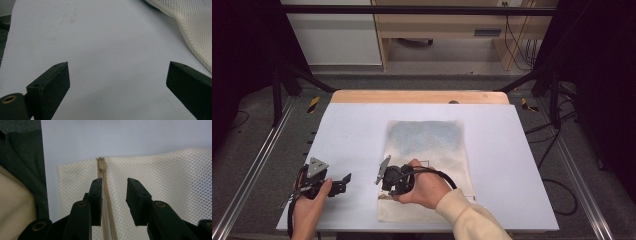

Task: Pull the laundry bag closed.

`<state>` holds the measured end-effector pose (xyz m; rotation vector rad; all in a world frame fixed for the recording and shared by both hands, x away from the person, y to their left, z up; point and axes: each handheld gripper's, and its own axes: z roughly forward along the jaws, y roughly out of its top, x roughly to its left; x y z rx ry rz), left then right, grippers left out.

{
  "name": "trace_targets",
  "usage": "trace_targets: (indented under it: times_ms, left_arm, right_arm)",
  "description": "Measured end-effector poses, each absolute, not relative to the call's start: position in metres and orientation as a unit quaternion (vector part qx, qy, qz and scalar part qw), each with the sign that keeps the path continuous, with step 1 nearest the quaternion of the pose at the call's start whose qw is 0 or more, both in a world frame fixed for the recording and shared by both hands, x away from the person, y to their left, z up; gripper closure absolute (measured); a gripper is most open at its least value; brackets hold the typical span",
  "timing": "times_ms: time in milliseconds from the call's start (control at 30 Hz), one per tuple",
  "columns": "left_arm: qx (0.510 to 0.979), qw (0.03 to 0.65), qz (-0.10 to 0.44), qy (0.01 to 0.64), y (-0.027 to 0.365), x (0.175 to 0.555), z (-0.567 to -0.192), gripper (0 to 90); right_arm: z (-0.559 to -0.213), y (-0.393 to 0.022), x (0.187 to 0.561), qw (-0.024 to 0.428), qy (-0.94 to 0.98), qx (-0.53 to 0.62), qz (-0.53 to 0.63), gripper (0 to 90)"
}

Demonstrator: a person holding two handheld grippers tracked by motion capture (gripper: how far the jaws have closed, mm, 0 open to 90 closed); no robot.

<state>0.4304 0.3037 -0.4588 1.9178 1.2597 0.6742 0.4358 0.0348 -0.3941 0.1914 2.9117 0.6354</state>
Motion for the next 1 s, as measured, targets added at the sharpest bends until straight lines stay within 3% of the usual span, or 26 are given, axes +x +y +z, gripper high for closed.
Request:
trace_targets:
  times_ms: [333, 1000]
  left_arm:
    - [0.746, 0.365, 0.262, 0.491, 0.305, 0.430, -0.458, 5.0]
    - [0.751, 0.364, 0.253, 0.489, 0.304, 0.430, -0.458, 5.8]
  right_arm:
    - [-0.394, 0.044, 0.437, 0.072, 0.971, 0.059, 0.220, 78.5]
    - [-0.407, 0.058, 0.440, 0.050, 0.971, 0.057, 0.227, 80.4]
